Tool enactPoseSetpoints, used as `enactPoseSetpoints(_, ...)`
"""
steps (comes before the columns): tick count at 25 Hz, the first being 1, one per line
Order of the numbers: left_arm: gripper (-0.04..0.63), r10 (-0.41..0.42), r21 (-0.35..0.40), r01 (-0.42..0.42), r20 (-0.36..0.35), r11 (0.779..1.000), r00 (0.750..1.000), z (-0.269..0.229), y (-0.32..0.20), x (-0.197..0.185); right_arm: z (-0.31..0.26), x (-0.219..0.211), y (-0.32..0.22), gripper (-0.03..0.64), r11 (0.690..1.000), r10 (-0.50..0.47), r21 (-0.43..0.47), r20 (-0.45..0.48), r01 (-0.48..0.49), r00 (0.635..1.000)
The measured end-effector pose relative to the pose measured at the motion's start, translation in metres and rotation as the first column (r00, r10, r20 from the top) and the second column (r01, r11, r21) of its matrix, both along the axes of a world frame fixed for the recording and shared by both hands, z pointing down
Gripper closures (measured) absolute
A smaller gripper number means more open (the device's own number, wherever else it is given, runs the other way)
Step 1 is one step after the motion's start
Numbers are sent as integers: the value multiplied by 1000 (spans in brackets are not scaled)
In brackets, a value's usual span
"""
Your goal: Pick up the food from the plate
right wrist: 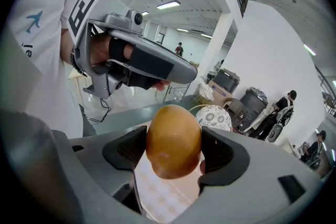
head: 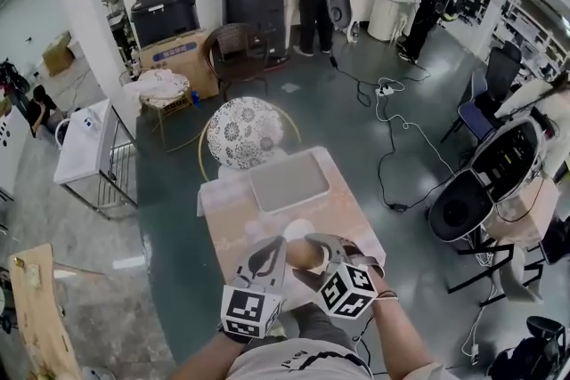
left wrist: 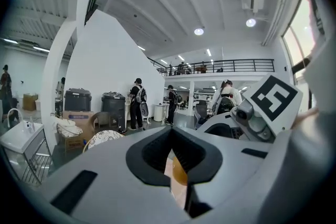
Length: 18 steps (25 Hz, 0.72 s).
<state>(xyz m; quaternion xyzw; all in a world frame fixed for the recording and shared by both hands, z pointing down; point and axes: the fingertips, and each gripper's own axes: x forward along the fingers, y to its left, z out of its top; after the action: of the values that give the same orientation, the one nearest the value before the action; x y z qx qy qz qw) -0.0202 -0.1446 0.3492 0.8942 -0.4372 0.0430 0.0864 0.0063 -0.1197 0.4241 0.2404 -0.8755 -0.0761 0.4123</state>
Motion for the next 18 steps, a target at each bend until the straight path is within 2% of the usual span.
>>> enactPoseSetpoints(7,589,7,36,-7,-5,999,1000,-13,29,4,-18,1,26,319,999,0,42,27,-1,1000)
enactPoseSetpoints(18,589,9,67,-7,-25,998,1000,-26,32,2,-31,-3,35,319,997,-7,71,20,6,1000)
